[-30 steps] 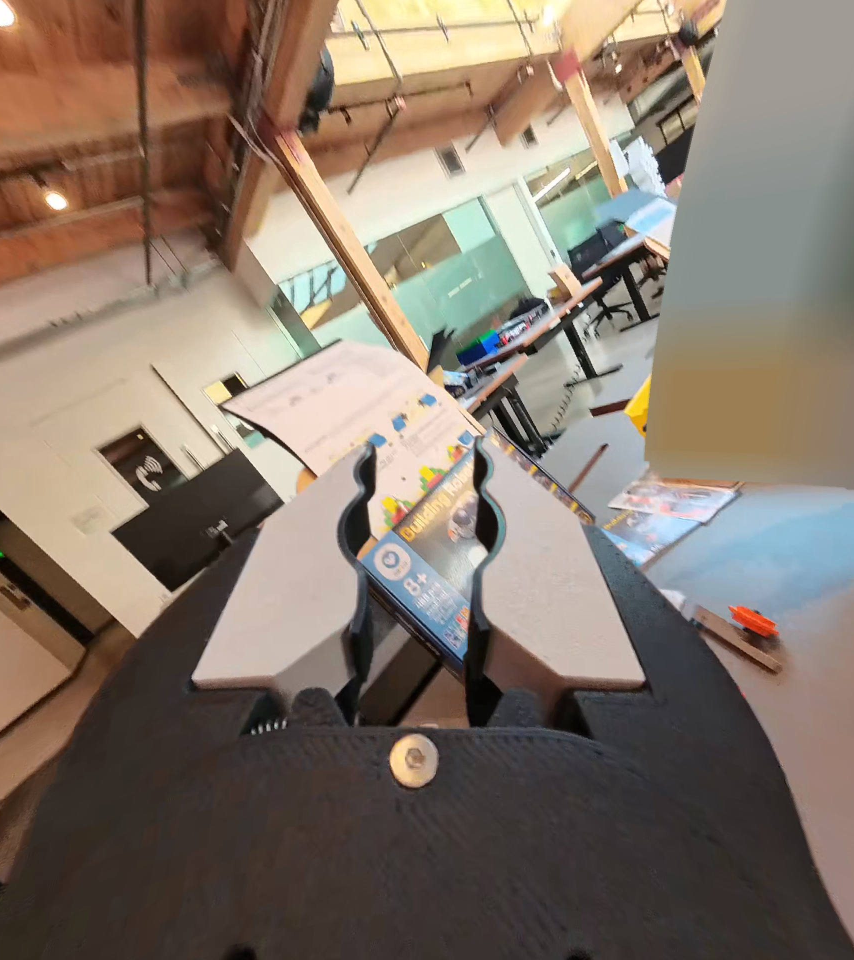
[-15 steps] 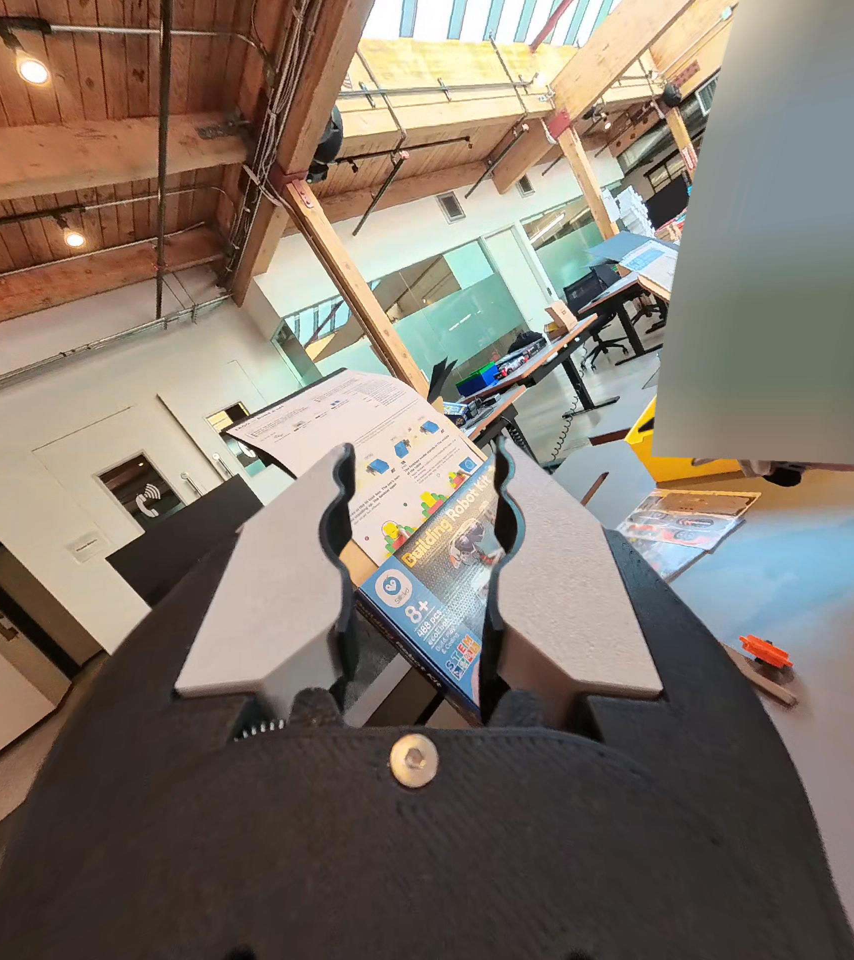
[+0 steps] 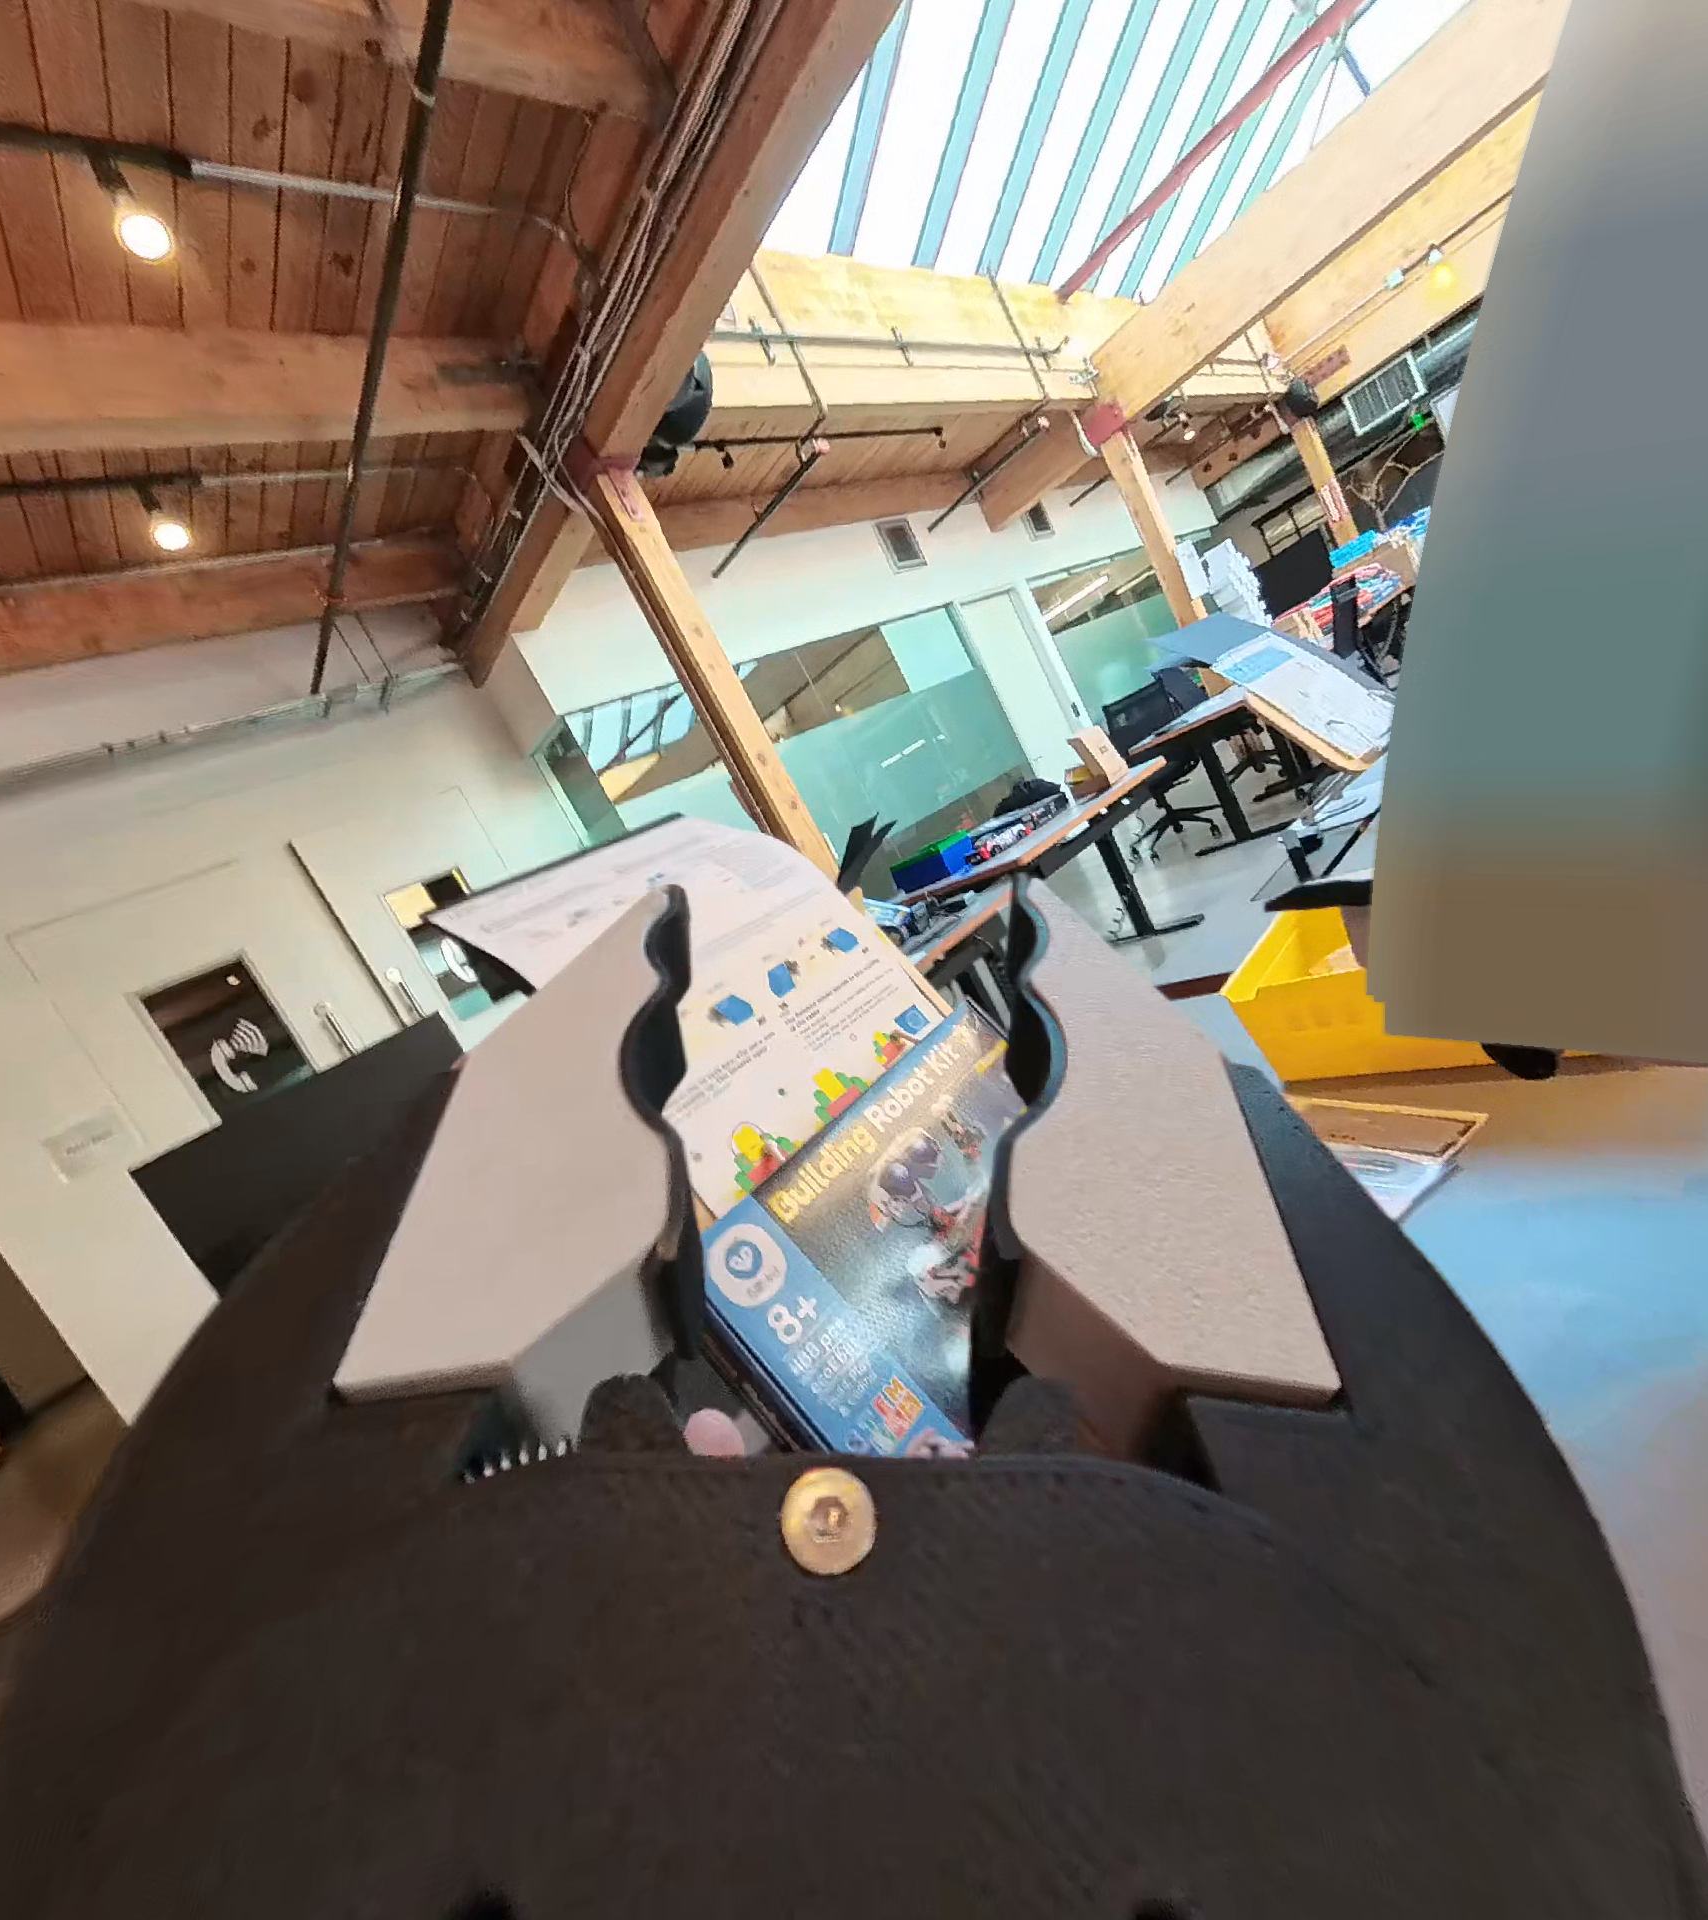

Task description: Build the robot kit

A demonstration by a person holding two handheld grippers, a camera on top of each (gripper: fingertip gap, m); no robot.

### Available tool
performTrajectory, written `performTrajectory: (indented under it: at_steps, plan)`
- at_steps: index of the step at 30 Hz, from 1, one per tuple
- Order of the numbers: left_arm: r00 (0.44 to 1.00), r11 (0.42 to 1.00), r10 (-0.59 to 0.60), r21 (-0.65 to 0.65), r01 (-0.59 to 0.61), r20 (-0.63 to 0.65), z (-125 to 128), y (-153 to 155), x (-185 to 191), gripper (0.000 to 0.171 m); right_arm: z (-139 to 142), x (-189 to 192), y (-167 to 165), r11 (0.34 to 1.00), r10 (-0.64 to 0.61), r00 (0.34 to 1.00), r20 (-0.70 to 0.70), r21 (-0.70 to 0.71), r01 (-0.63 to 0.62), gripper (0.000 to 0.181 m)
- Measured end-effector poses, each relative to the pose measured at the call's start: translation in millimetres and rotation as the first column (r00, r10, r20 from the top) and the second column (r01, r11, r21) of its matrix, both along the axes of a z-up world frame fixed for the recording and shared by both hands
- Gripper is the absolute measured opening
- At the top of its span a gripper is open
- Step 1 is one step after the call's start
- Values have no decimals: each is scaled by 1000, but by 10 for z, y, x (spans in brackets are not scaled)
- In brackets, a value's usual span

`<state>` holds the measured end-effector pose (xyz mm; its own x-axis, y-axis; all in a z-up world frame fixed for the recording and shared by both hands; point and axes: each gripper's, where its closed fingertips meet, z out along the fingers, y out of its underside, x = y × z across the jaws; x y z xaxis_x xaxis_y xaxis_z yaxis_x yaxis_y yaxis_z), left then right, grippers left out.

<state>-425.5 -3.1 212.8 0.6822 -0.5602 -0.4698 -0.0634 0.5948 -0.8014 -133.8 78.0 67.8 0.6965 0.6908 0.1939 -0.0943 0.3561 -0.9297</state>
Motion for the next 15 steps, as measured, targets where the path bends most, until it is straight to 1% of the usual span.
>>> performTrajectory:
  at_steps: [1,2,4,6,7,8,9,10,11,12,13,14,15]
  plan:
    - [1000,1000,13,-2,-13,-7,-6,17,14,67,17,-22,-29,1000,6,1000,5,11,-6,118]
    - [1000,1000,18,-22,-19,-24,-38,38,42,68,26,-41,-45,1000,7,1000,7,14,-7,121]
    - [998,999,10,-33,-12,-66,-102,51,124,67,10,-96,-72,1000,22,1000,19,8,-22,122]
    - [987,996,-35,-91,21,-156,-273,62,274,60,-36,-161,-82,999,38,998,43,1,-38,122]
    - [979,994,-28,-106,7,-201,-355,103,329,60,-59,-182,-81,999,39,998,54,2,-39,122]
    - [967,993,-9,-114,-21,-255,-452,157,373,50,-98,-211,-79,999,52,996,68,-12,-52,120]
    - [945,991,-1,-125,-42,-328,-583,198,428,25,-145,-217,-50,998,49,996,79,-35,-47,120]
    - [918,991,9,-122,-63,-397,-706,241,483,17,-187,-208,-14,998,36,995,91,-48,-32,117]
    - [887,990,29,-107,-87,-461,-818,288,529,16,-239,-235,-29,997,61,991,121,-53,-55,102]
    - [846,991,40,-89,-103,-531,-947,318,578,0,-303,-282,-82,993,110,980,164,-55,-103,73]
    - [800,992,48,-68,-110,-597,-1079,337,633,0,-345,-293,-93,992,121,974,190,-50,-113,58]
    - [757,992,67,-41,-123,-650,-1191,365,673,0,-368,-284,-73,995,101,974,205,-40,-95,53]
    - [721,989,95,-18,-147,-687,-1271,409,695,0,-396,-281,-71,996,91,969,228,-29,-87,39]
